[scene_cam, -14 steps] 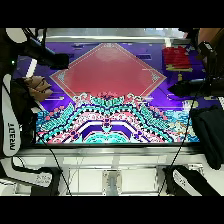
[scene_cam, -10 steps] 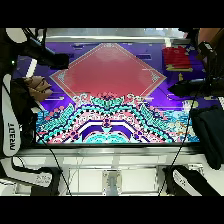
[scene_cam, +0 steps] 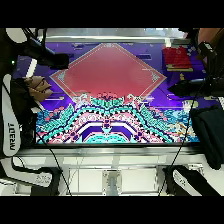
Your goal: Fold the clothes and pants, and hang the long-sleeved shirts on hangers.
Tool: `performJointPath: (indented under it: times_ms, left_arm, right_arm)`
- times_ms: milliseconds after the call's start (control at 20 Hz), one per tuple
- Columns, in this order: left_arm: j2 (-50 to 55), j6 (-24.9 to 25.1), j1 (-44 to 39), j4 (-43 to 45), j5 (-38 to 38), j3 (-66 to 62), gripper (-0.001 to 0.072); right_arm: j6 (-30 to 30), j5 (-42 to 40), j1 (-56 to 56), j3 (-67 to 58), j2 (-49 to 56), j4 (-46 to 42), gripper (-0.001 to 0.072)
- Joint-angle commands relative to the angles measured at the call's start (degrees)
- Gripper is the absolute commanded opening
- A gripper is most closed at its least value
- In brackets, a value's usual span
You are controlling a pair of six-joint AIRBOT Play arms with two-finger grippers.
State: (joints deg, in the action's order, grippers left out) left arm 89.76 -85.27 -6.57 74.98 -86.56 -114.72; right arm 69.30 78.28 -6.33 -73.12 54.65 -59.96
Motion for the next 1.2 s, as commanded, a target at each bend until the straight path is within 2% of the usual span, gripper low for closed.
performJointPath:
  times_ms: [0, 50, 150, 200, 250, 300, 400, 500, 600, 800, 900, 950, 1000, 1050, 1100, 1150]
  left_arm:
    - [0.3, 2.9, 0.1, 0.2, 3.6, 0.0, 0.0037]
    - [0.5, 5.6, 0.3, 3.5, 5.9, 0.0, 0.0137]
    - [1.0, 3.8, 1.0, 19.8, 8.2, 0.0, 0.0570]
    - [1.2, 0.4, 2.6, 28.3, 8.3, 0.0, 0.0618]
    - [1.5, -1.3, 5.2, 34.4, 8.2, 0.0, 0.0618]
    - [1.6, -2.2, 8.7, 36.2, 8.0, 0.0, 0.0618]
    - [1.7, -4.4, 17.2, 35.5, 5.7, 0.1, 0.0618]
    - [1.7, -4.4, 26.1, 35.5, 1.6, 0.3, 0.0618]
    - [1.7, -4.6, 34.4, 33.1, -1.9, 0.5, 0.0618]
    - [1.7, -4.5, 48.3, 21.5, -2.0, 1.7, 0.0618]
    - [1.7, -4.3, 53.0, 20.5, -3.1, 4.3, 0.0619]
    - [1.7, -4.0, 54.9, 20.5, -3.6, 6.2, 0.0619]
    - [1.7, -2.7, 56.1, 20.5, -3.5, 8.3, 0.0618]
    - [1.7, -1.1, 56.9, 20.5, -3.5, 10.6, 0.0619]
    - [1.9, 0.2, 57.2, 20.5, -3.5, 12.4, 0.0618]
    - [2.5, 0.9, 57.4, 20.5, -3.5, 14.0, 0.0619]
  right_arm:
    - [0.0, -1.8, 0.0, 0.0, 0.0, 0.1, 0.0006]
    - [0.0, -3.0, 0.0, 0.0, 0.0, 0.1, 0.0006]
    - [0.0, -7.5, 0.0, 0.0, 0.0, 0.1, 0.0006]
    - [0.1, -10.0, 0.0, 0.0, 0.0, 0.2, 0.0006]
    - [0.1, -10.9, 0.0, 0.0, 0.0, 0.3, 0.0005]
    - [0.1, -10.8, 0.0, 0.0, 0.0, 0.3, 0.0006]
    - [0.1, -10.6, 0.0, 0.0, 0.0, 0.4, 0.0006]
    - [0.5, -10.3, 0.0, 0.0, 0.0, 1.0, 0.0006]
    - [0.5, -10.4, 0.0, 0.0, 0.0, 1.8, 0.0007]
    - [0.5, -10.3, 0.0, 0.0, 0.0, 1.7, 0.0007]
    - [0.5, -11.2, 0.0, 0.0, 0.0, 1.7, 0.0032]
    - [0.5, -11.5, 0.0, 0.0, 0.0, 1.7, 0.0131]
    - [0.5, -11.7, 0.0, 0.0, 0.0, 1.7, 0.0394]
    - [0.8, -12.0, 0.0, 0.0, 0.0, 1.8, 0.0588]
    - [1.6, -12.1, 0.0, 0.0, 0.0, 1.8, 0.0629]
    - [2.2, -12.1, 0.0, 0.0, 0.0, 1.8, 0.0629]
